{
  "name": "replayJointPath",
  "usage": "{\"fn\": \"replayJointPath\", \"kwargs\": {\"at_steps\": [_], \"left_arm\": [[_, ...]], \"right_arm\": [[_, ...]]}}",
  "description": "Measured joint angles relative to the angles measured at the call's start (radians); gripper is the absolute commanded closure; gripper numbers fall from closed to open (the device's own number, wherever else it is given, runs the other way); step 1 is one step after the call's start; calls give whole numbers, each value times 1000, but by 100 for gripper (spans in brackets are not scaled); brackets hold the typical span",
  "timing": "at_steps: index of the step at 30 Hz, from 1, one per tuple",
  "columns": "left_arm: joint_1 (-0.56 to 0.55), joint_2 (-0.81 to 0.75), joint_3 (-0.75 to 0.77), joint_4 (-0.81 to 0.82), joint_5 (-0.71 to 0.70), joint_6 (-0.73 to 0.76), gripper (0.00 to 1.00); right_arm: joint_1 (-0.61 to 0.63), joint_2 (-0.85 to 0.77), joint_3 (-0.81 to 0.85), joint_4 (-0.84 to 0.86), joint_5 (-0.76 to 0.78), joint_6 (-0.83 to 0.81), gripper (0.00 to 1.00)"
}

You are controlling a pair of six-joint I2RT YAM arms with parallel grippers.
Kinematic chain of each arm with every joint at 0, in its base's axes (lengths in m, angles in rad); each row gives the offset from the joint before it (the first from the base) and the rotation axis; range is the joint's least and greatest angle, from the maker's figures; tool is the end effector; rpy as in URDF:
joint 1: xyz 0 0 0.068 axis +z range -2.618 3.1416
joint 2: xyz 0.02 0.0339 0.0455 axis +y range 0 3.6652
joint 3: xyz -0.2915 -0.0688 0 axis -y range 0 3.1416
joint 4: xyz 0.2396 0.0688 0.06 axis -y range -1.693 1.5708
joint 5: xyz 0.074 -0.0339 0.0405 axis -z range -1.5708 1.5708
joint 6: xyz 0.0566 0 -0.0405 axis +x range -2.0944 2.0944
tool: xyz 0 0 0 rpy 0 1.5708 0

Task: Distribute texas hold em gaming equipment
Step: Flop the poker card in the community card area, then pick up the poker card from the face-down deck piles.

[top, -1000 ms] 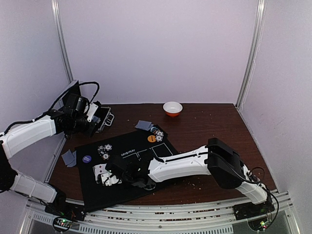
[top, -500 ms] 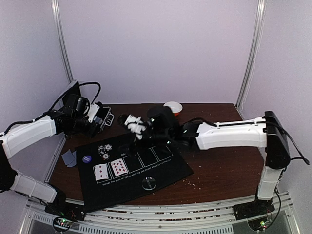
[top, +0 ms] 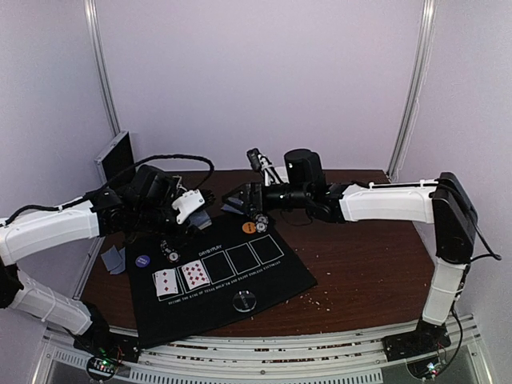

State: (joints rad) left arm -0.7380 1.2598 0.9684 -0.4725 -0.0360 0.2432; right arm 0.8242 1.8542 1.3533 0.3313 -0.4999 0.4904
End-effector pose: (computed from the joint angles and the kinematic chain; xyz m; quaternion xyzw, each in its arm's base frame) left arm 0.2025 -0.1814 0.2893 0.4270 0.8144 -0.0801 0.3846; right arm 0.2941 0.3578 0.3101 -0.2803 0.7039 0.5313 0.3790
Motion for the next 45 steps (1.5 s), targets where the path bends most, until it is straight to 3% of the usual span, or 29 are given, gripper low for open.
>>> {"fn": "replayJointPath", "kwargs": {"at_steps": [11, 23, 33, 41, 45], "left_arm": [[-35, 21, 2, -37, 1, 52, 50], [-35, 31, 2, -44, -15, 59, 51], [-35, 30, 3, -36, -16, 62, 51], [-35, 30, 3, -32, -16, 62, 52], [-35, 30, 3, -32, -18, 63, 52]], "right_arm": [[30, 237, 121, 55, -188, 209, 20], [37, 244, 127, 106, -200, 242, 23], [39, 228, 55, 381, -293, 370, 23], [69, 264, 135, 223, -246, 280, 21], [85, 290, 187, 116, -222, 214, 32]]}}
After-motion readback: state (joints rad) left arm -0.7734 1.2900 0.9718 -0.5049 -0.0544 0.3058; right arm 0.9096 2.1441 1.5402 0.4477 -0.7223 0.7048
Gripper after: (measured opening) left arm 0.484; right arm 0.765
